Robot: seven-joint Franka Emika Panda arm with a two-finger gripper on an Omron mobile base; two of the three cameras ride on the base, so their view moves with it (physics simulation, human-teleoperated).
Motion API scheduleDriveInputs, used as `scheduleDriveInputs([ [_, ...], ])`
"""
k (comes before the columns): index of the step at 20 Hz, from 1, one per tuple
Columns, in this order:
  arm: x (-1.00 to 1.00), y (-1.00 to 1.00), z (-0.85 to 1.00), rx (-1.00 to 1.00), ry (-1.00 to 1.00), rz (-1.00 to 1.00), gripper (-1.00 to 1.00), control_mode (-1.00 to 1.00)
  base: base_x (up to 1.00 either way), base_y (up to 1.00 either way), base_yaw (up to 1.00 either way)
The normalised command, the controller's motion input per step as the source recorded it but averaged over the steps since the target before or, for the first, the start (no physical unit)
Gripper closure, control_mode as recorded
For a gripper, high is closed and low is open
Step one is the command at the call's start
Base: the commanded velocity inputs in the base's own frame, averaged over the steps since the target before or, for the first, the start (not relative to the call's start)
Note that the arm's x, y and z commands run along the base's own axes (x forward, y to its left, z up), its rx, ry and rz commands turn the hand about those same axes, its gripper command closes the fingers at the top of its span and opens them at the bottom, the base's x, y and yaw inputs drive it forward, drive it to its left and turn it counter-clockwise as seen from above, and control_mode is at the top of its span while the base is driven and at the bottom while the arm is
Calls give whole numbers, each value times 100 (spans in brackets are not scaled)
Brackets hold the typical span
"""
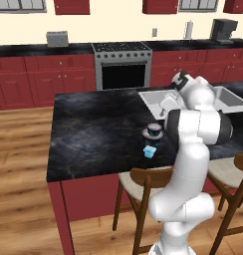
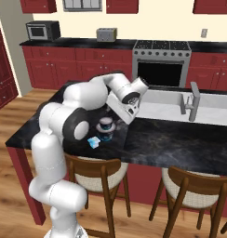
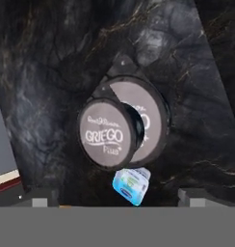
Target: Stack the yogurt containers by placing the smaller containers on top of the larger containers.
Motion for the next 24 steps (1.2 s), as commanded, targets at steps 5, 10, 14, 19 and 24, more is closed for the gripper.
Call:
scheduleDriveInputs([
  [5, -66, 19, 14, -9, 5, -2, -100, -100, 0, 0, 0],
  [10, -64, 34, 4, -11, 1, -2, -100, -100, 0, 0, 0],
  [14, -49, 46, 2, -20, 2, 0, -100, -100, 0, 0, 0],
  [19, -34, 36, 3, -18, 0, 0, -100, -100, 0, 0, 0],
  [24, -9, 27, 0, -15, 0, 0, -100, -100, 0, 0, 0],
])
